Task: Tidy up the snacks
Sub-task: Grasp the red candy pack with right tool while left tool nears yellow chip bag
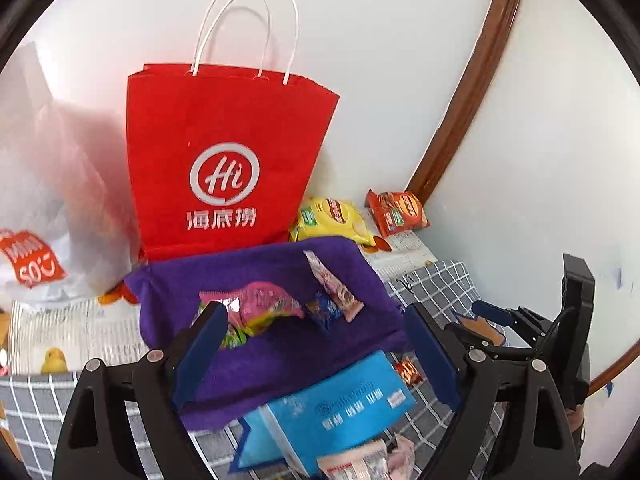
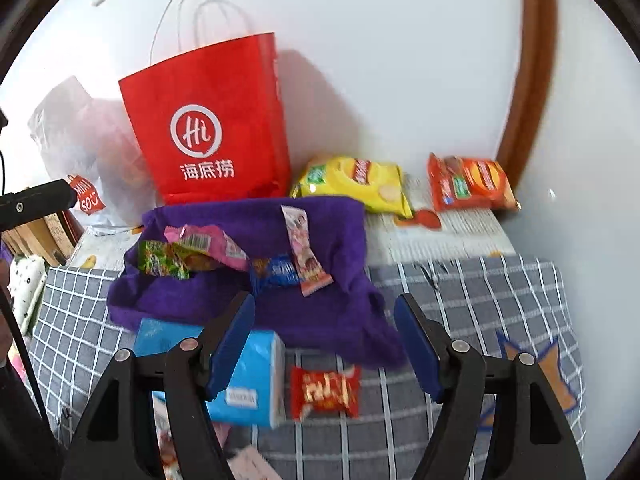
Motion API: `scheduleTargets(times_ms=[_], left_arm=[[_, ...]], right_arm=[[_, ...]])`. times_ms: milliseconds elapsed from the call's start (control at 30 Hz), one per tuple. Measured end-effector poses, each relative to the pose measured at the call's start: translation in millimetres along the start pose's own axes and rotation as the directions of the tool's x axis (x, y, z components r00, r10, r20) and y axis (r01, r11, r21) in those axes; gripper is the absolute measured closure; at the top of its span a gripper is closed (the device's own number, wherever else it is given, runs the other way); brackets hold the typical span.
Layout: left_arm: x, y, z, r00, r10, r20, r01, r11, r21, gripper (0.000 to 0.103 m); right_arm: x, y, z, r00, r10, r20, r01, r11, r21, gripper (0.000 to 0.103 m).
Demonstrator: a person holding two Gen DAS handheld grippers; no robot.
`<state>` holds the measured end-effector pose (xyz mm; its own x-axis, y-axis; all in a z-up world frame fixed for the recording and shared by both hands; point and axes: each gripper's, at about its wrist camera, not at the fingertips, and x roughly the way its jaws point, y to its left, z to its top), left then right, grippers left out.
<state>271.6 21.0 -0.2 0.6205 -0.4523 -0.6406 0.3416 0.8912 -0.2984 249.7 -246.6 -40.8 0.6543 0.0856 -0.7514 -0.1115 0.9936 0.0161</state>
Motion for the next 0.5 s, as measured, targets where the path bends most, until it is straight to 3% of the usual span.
scheduleTargets(times_ms=[167, 267, 500], left_arm=[[-9.9, -2.5, -18.4, 0.998, 0.054, -0.034, -0.054, 0.999, -0.001, 0.015], [-15.0, 1.5, -32.0, 0.996, 0.073, -0.055, -0.074, 0.997, -0.017, 0.015], [-16.9, 17.6, -69.7, 0.983, 0.137, -0.126, -0.145, 0.988, -0.06, 0.015]], right_arm=[[5.7, -6.1, -30.2, 0.997, -0.002, -0.073, 0.002, 1.0, -0.009, 0.032], [18.2, -6.9, -48.0, 0.994, -0.004, -0.105, 0.002, 1.0, -0.017, 0.038], [52.0, -15.7, -65.7, 0.987, 0.053, -0.152, -0.054, 0.999, -0.003, 0.042]])
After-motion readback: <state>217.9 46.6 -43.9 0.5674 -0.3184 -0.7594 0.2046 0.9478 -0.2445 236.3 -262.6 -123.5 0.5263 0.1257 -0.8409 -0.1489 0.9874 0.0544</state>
